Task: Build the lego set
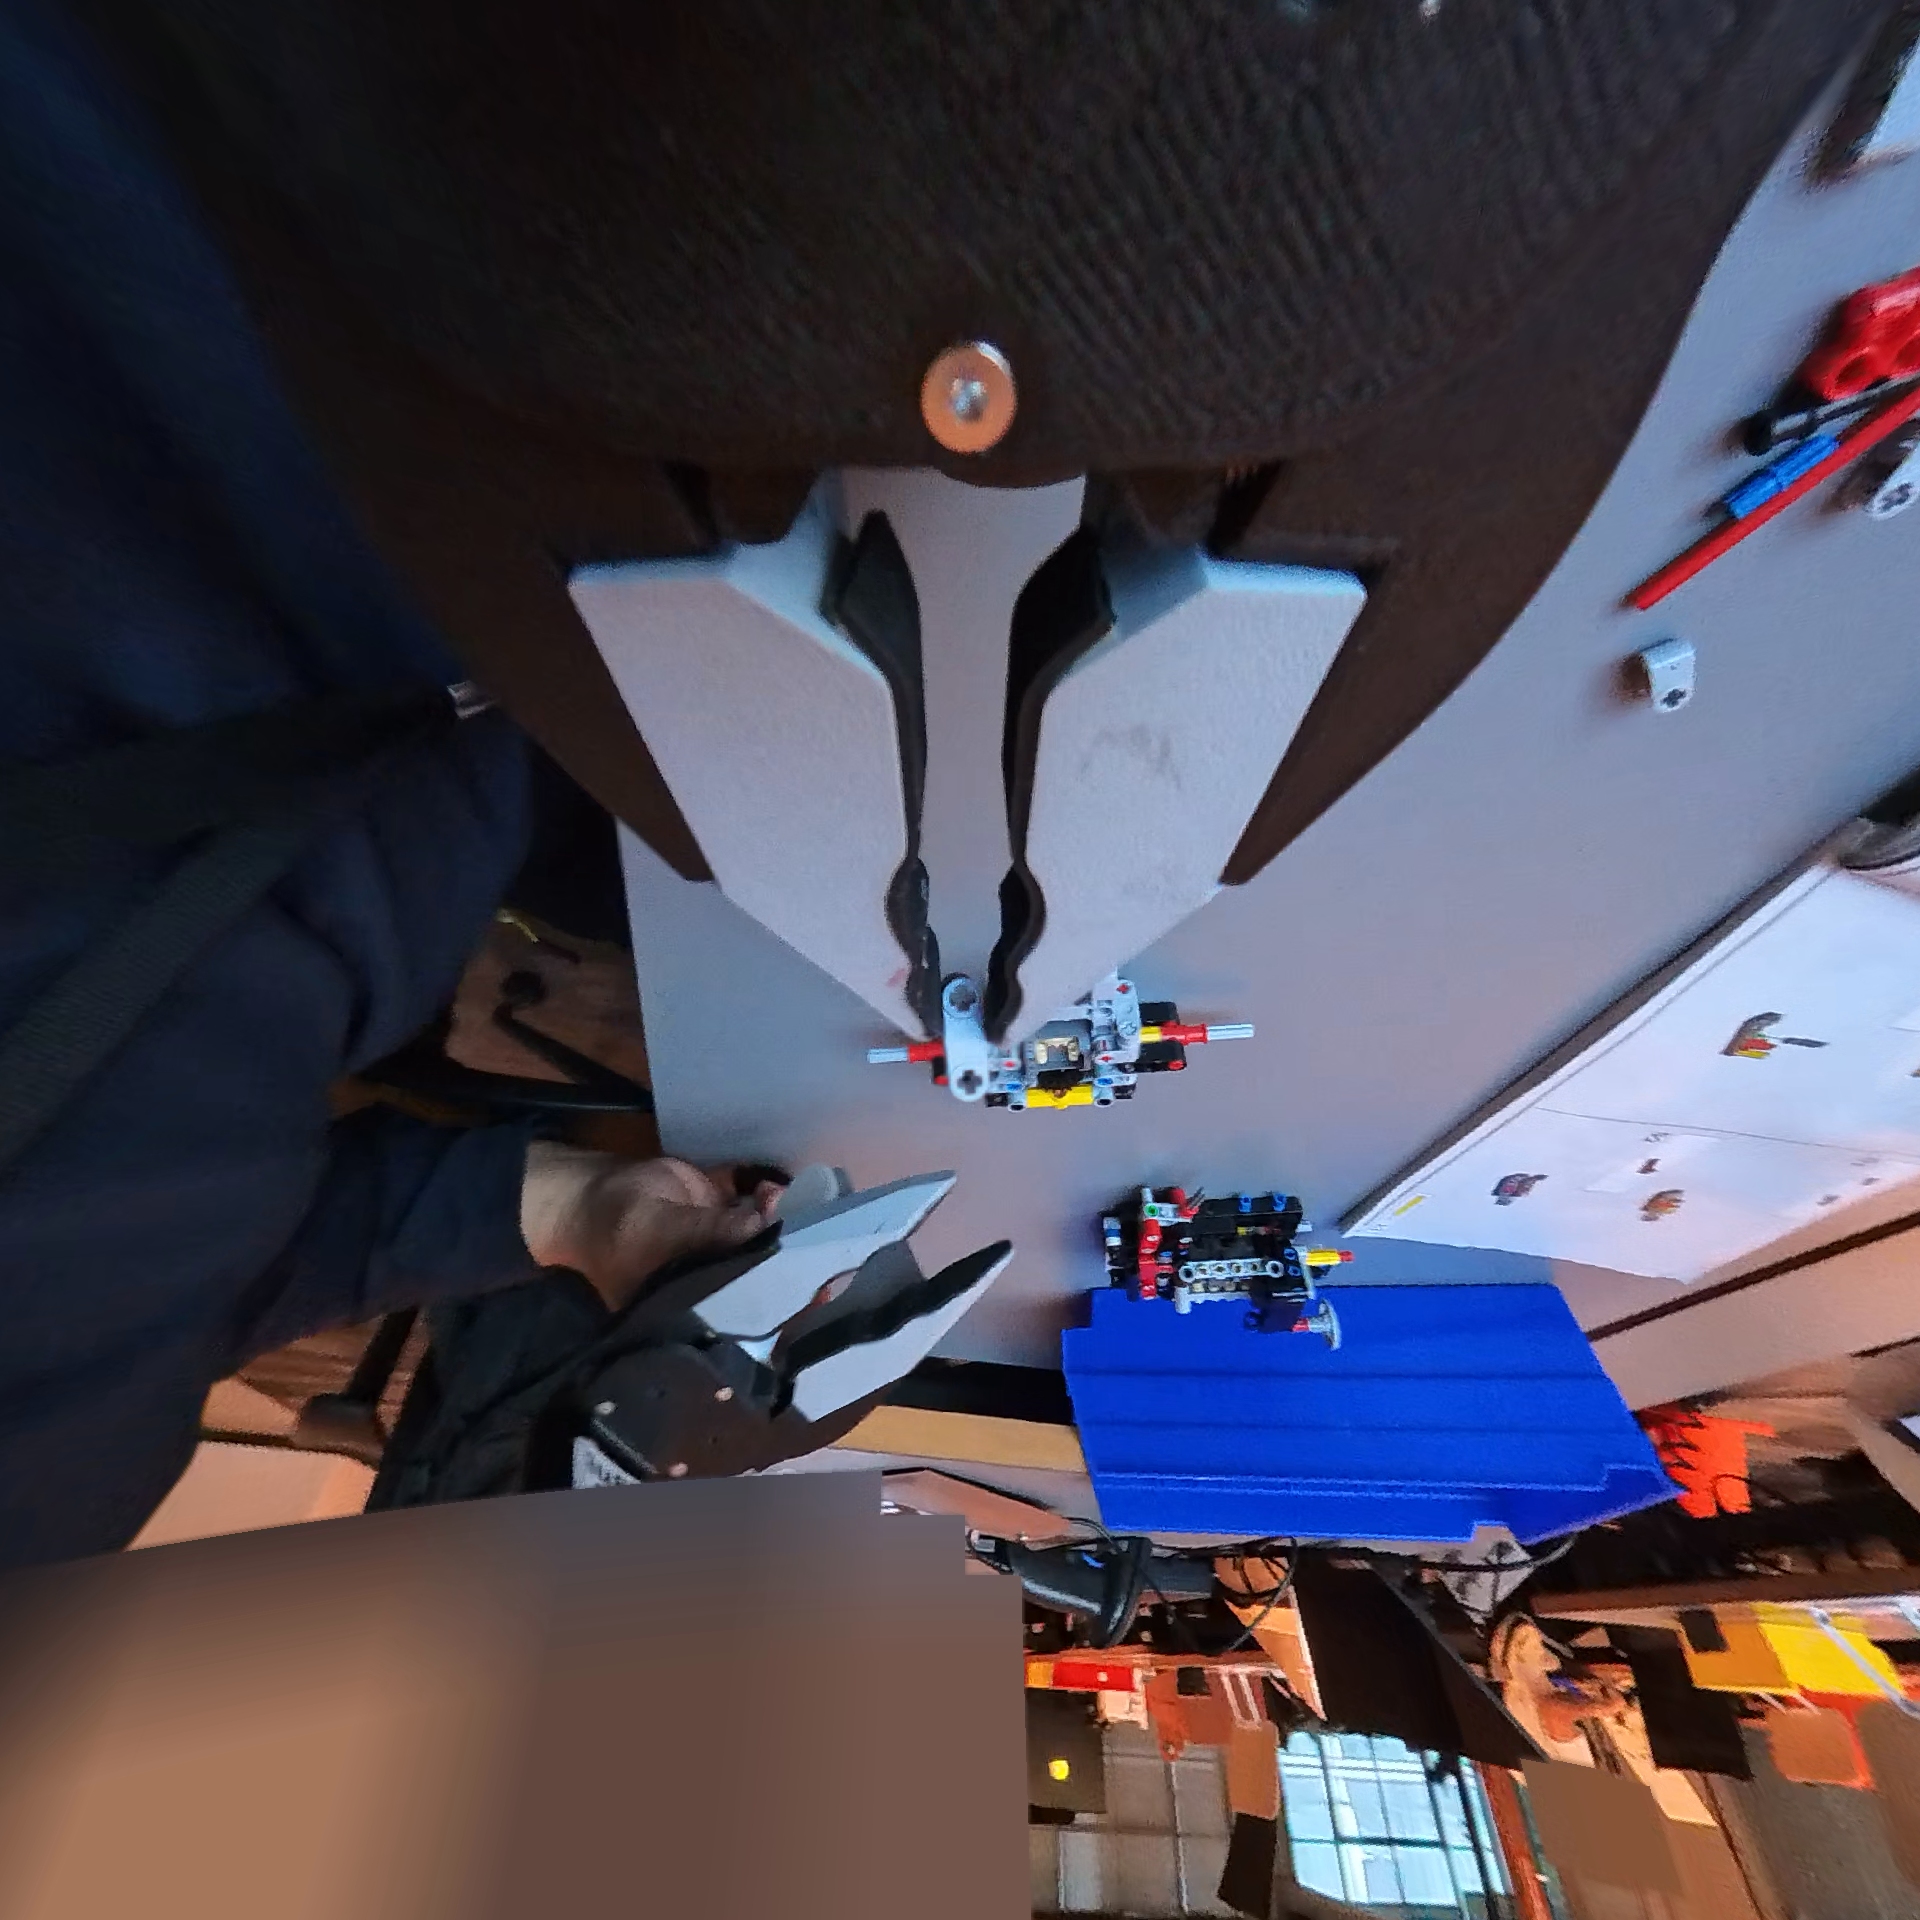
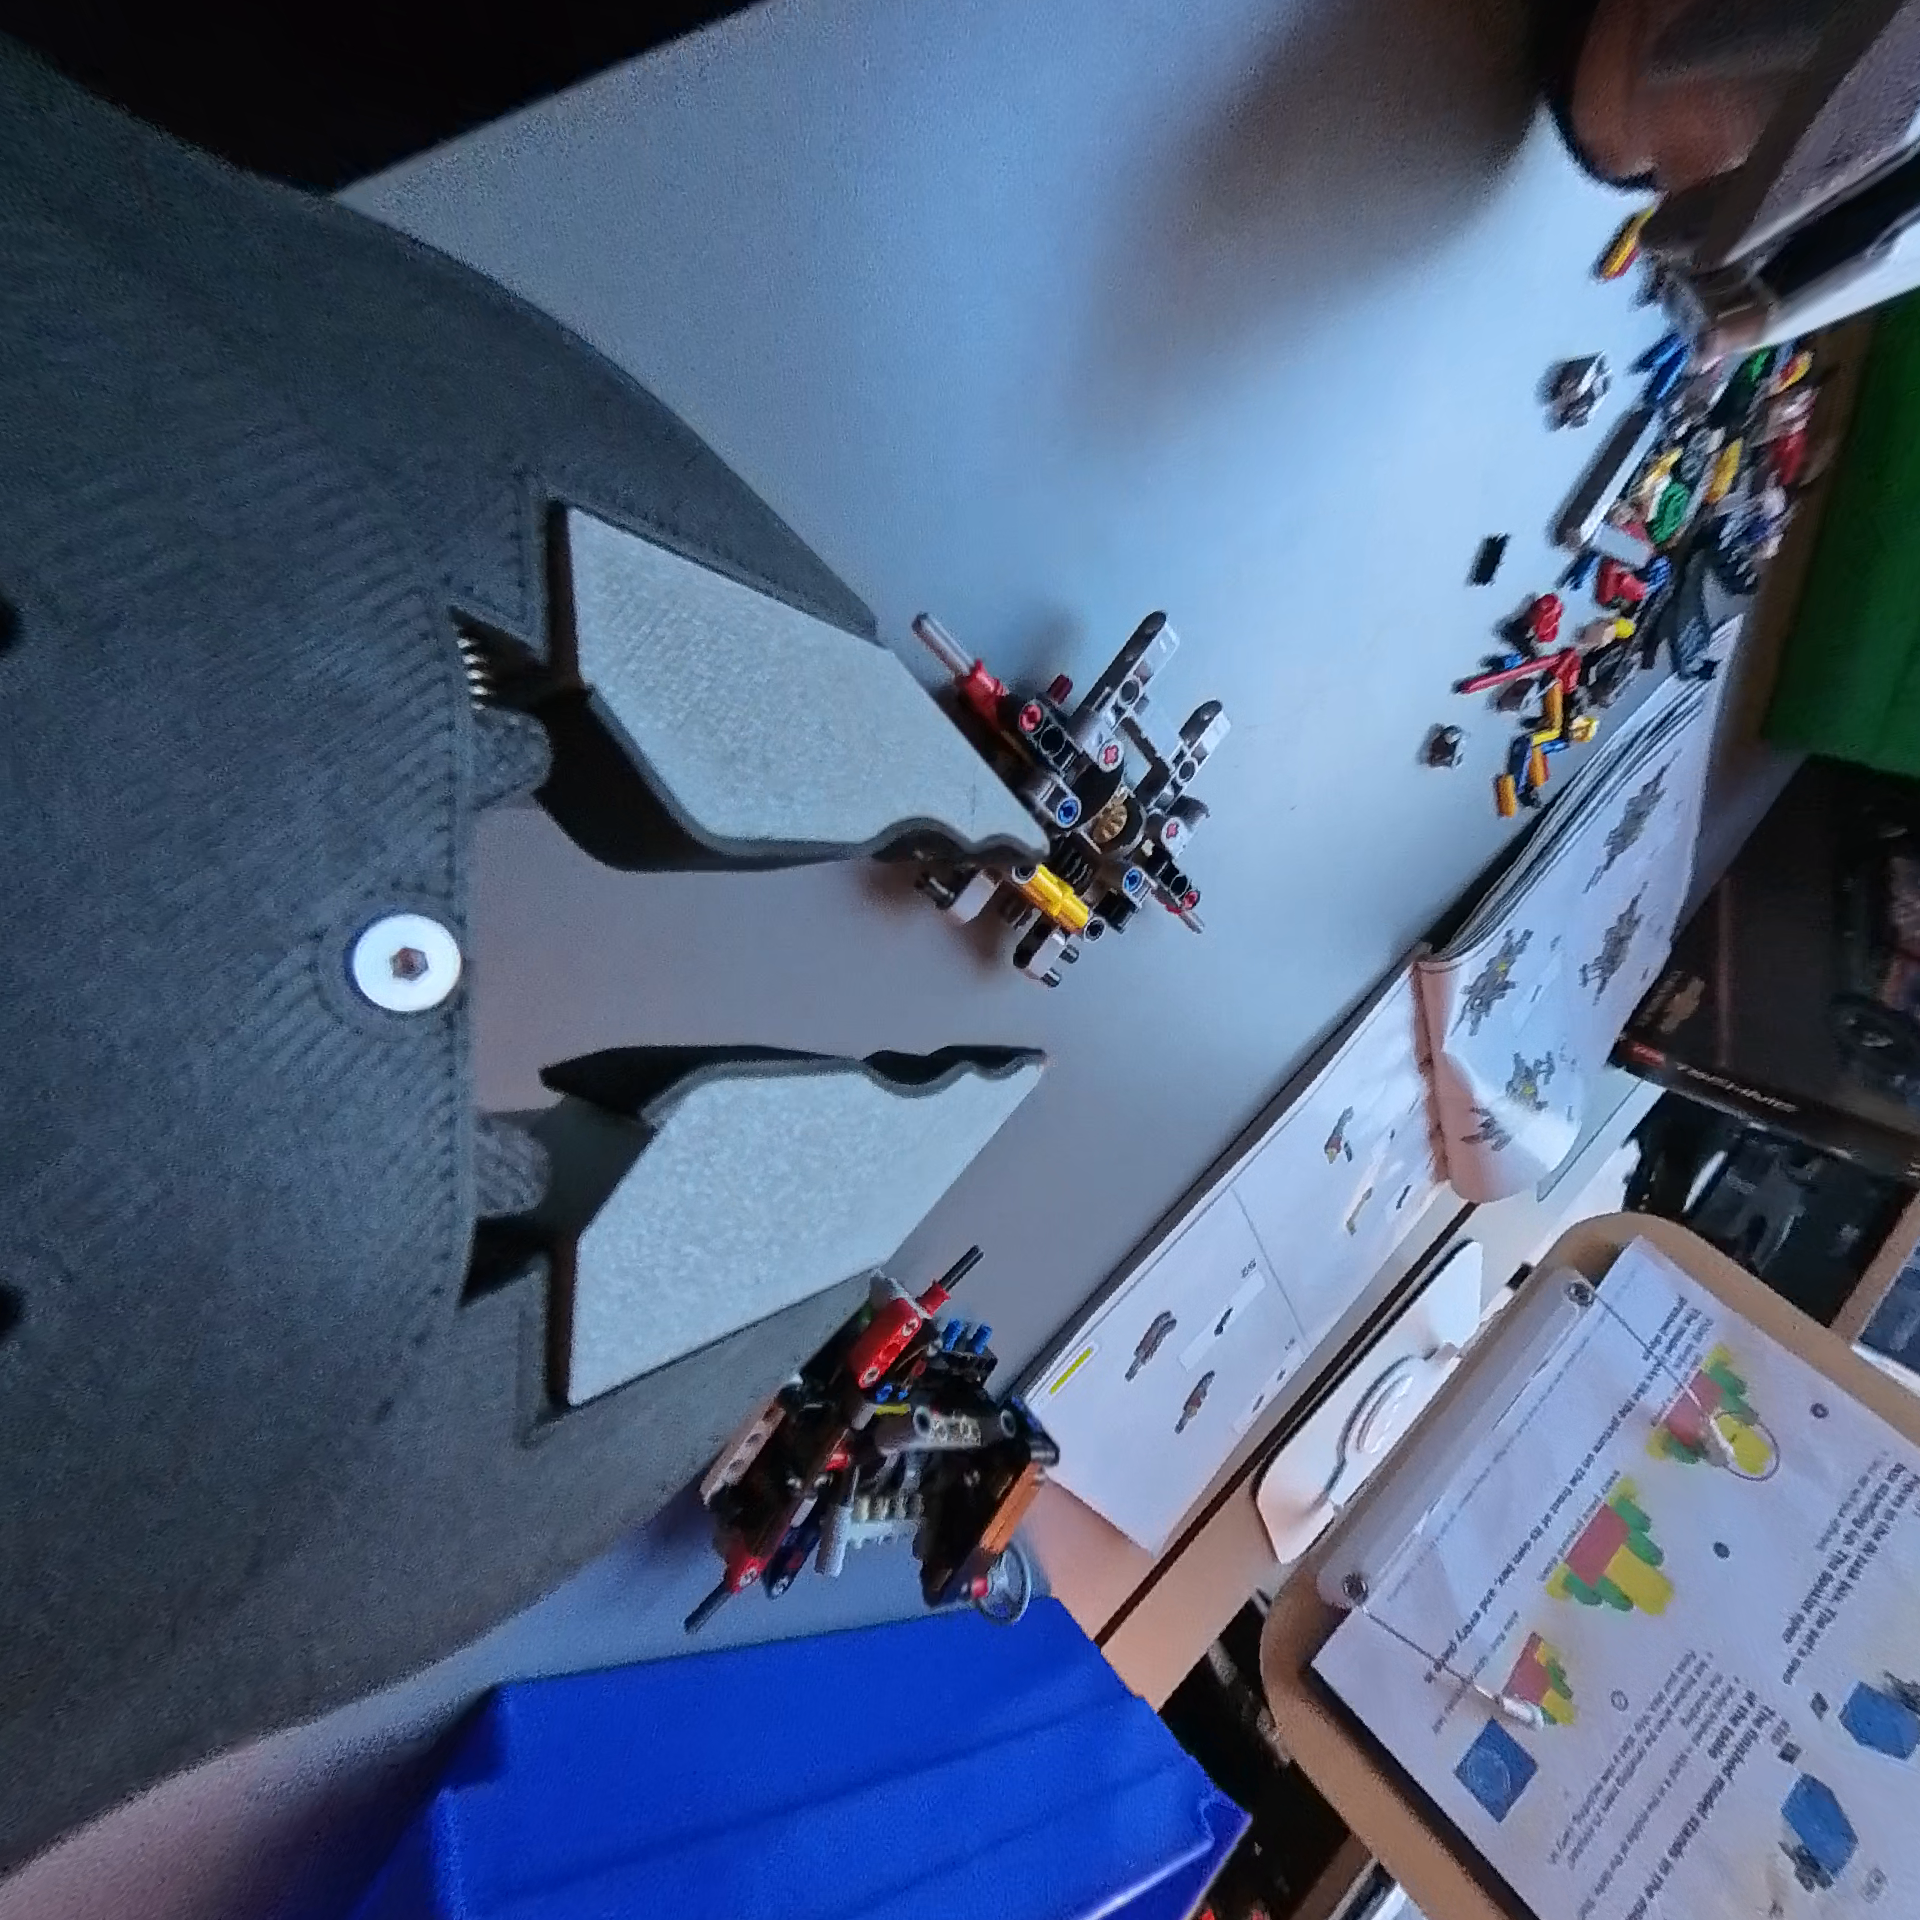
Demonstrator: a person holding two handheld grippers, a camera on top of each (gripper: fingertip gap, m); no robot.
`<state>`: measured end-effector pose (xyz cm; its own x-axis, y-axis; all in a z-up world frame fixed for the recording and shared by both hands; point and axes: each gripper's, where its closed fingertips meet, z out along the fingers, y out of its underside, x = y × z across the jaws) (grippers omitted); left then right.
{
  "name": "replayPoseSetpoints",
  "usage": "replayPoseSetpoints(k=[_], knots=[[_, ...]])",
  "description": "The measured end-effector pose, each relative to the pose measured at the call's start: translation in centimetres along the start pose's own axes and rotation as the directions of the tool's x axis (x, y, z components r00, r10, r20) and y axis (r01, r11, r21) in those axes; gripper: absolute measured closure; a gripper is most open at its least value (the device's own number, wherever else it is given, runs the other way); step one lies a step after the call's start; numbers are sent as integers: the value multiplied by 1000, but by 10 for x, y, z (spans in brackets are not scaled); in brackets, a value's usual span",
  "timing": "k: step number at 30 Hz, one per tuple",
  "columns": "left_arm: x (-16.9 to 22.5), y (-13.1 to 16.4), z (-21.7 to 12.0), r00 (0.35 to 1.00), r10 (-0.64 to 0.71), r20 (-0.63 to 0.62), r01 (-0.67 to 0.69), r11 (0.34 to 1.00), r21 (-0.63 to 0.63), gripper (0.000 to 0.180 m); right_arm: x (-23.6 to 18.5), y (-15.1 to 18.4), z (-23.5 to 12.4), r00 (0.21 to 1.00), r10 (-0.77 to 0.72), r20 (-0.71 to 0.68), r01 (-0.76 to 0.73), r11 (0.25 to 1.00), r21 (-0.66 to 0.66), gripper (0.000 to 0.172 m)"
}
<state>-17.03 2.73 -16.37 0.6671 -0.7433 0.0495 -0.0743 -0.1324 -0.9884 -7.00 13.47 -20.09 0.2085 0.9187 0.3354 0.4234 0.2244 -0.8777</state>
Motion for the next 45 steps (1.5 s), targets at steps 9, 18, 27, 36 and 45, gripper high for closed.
replayPoseSetpoints(k=[9, 18, 27, 36, 45], knots=[[-19, -7, -8, 998, -31, 47, 28, 998, 61, 175, 17, 9, 4, 996, 36, -77, -39, 998, -50, 140], [-36, -15, -17, 986, -152, 69, 141, 980, 142, 175, 17, 9, 5, 997, 60, -56, -63, 997, -50, 139], [-40, -14, -18, 983, -161, 92, 147, 979, 142, 175, -17, -4, 5, 997, -49, 67, 49, 999, 6, 120], [-41, -15, -19, 983, -136, 125, 117, 981, 153, 175, -30, -5, 19, 989, -138, 58, 141, 989, -35, 113], [-42, -16, -20, 981, -143, 131, 121, 980, 158, 175, -8, 11, 32, 984, -177, -35, 170, 974, -147, 129]])
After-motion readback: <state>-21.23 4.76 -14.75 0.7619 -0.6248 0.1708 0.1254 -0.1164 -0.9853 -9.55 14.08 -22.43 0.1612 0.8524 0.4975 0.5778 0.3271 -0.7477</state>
